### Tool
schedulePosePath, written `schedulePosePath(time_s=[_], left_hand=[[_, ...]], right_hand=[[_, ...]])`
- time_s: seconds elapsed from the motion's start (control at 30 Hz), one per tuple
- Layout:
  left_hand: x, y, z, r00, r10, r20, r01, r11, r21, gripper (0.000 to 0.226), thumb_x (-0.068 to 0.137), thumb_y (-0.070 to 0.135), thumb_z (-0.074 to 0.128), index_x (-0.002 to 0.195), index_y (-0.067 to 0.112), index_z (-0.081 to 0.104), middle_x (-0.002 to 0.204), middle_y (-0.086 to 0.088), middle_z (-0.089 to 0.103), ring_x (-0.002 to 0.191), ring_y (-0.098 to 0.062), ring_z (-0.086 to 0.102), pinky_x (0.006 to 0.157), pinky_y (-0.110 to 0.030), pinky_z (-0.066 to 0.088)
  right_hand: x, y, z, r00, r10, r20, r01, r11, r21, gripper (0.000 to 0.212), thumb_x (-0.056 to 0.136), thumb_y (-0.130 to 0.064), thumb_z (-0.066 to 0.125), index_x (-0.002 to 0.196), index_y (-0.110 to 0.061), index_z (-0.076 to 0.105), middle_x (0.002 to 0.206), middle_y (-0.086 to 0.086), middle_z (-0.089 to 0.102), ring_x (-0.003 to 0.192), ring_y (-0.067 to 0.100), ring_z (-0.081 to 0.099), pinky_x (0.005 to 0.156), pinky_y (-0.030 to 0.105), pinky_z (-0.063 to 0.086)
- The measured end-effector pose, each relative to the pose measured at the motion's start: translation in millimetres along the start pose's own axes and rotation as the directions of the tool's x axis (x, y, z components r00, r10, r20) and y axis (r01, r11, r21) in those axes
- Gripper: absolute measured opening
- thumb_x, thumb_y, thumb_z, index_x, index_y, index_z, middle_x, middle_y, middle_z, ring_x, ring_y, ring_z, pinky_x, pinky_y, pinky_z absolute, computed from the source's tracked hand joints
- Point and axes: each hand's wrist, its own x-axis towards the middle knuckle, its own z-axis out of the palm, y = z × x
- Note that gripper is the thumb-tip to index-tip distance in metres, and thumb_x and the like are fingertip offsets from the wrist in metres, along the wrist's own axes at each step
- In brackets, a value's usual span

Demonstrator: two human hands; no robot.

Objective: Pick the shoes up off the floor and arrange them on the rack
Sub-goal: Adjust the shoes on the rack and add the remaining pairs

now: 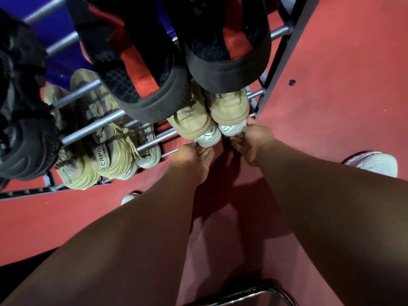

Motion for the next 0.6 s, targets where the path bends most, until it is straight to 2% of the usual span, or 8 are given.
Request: schedulePosePath(time_s=[0.1, 0.17, 0.23, 0.4, 0.47, 0.6], left_hand=[[-0.8, 0.2, -0.2, 1.0, -0.002, -0.002, 0.002, 1.0, -0.019, 0.037, 0.108, 0.013, 0.042, 0.138, -0.005, 0.052, 0.133, -0.021, 0.064, 0.127, -0.033, 0.06, 0.111, -0.048, 0.046], [-1.2, 0.6, -0.1, 1.0, -0.003, -0.001, 0.003, 1.0, -0.031, 0.036, 0.108, 0.012, 0.044, 0.138, -0.005, 0.053, 0.131, -0.021, 0.065, 0.126, -0.033, 0.061, 0.111, -0.048, 0.046], [-2.5, 0.6, 0.1, 1.0, 0.002, 0.003, -0.002, 0.999, -0.037, 0.035, 0.108, 0.013, 0.044, 0.137, -0.005, 0.053, 0.131, -0.022, 0.065, 0.126, -0.033, 0.061, 0.112, -0.049, 0.045], [-5.1, 1.2, 0.3, 1.0, 0.013, 0.001, -0.013, 0.998, -0.058, 0.031, 0.108, 0.011, 0.046, 0.132, -0.005, 0.055, 0.129, -0.02, 0.066, 0.122, -0.032, 0.064, 0.111, -0.049, 0.046], [-5.1, 2.0, 0.1, 1.0, 0.015, 0.003, -0.015, 0.998, -0.063, 0.03, 0.107, 0.011, 0.046, 0.13, -0.005, 0.056, 0.129, -0.02, 0.067, 0.121, -0.032, 0.065, 0.111, -0.049, 0.046], [-4.0, 2.4, 0.0, 1.0, 0.004, 0.006, -0.004, 0.999, -0.036, 0.034, 0.108, 0.012, 0.045, 0.137, -0.004, 0.052, 0.114, -0.019, 0.068, 0.125, -0.034, 0.062, 0.112, -0.049, 0.045]], right_hand=[[-0.4, 0.3, 0.4, 1.0, 0.002, 0.009, -0.002, 1.0, -0.001, 0.032, 0.099, -0.015, 0.05, 0.114, -0.035, 0.071, 0.097, -0.002, 0.078, 0.086, 0.017, 0.067, 0.083, 0.031, 0.061], [-0.7, 0.2, 1.1, 1.0, 0.002, 0.009, -0.002, 1.0, -0.011, 0.033, 0.099, -0.015, 0.049, 0.113, -0.035, 0.071, 0.1, -0.002, 0.078, 0.086, 0.016, 0.066, 0.086, 0.032, 0.061], [0.8, 0.1, 1.7, 1.0, 0.009, -0.005, -0.009, 1.0, -0.019, 0.034, 0.099, -0.015, 0.048, 0.115, -0.034, 0.071, 0.097, -0.003, 0.077, 0.084, 0.016, 0.066, 0.091, 0.035, 0.06], [3.7, -0.9, 5.4, 1.0, 0.017, -0.02, -0.017, 1.0, -0.019, 0.035, 0.099, -0.016, 0.047, 0.117, -0.035, 0.07, 0.087, -0.007, 0.075, 0.073, 0.012, 0.064, 0.082, 0.029, 0.061], [4.7, -1.3, 6.9, 1.0, 0.018, -0.019, -0.018, 1.0, -0.02, 0.037, 0.1, -0.016, 0.045, 0.12, -0.036, 0.069, 0.088, -0.007, 0.075, 0.072, 0.011, 0.063, 0.085, 0.031, 0.059], [6.6, -0.1, 7.2, 1.0, 0.02, -0.02, -0.02, 1.0, -0.002, 0.036, 0.1, -0.015, 0.046, 0.119, -0.036, 0.069, 0.092, -0.006, 0.075, 0.079, 0.014, 0.064, 0.086, 0.03, 0.059]])
